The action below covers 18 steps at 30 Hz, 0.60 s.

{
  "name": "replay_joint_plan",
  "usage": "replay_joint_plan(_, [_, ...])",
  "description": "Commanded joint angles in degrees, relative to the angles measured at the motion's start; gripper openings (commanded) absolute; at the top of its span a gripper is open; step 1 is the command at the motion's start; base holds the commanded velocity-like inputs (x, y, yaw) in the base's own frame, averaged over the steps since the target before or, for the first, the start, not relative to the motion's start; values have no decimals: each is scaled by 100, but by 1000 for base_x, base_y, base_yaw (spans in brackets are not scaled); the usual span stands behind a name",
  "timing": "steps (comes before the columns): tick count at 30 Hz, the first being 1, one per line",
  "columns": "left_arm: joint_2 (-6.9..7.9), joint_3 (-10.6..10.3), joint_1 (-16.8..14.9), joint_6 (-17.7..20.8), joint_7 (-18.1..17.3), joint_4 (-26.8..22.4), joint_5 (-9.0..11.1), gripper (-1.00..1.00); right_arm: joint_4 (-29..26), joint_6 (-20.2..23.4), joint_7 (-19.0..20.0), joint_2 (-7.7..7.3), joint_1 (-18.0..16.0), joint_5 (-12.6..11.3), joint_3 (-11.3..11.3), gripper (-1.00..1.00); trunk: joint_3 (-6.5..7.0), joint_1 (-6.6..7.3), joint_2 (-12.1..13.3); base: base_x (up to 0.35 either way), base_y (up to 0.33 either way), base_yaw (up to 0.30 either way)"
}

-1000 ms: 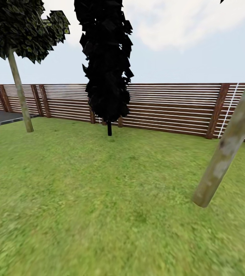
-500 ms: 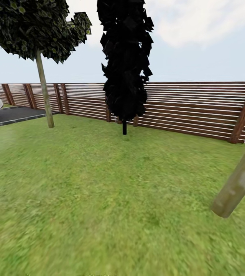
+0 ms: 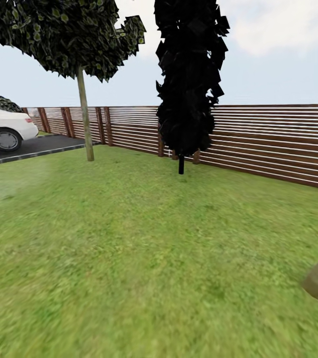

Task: Take the three Easter eggs out of the wicker basket on the lawn in the garden, then place them on the lawn next to a single tree (choose any tree) so that all three eggs are next to the same tree and none are left in the basket.

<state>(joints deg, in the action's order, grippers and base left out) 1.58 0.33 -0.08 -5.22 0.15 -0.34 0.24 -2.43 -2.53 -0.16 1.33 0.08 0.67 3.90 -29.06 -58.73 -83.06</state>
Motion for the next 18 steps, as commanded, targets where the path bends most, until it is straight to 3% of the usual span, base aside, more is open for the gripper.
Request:
replay_joint_plan(1, [0,2,-1,-14,2,-1,2,100,-3,-11,-2,-1,1,6,35,100,-7,0,-2,0,0,279])
replay_joint_plan(18, [0,2,-1,-14,1,-1,2,100,-3,-11,-2,1,1,4,24,100,-59,0,-2,0,0,279])
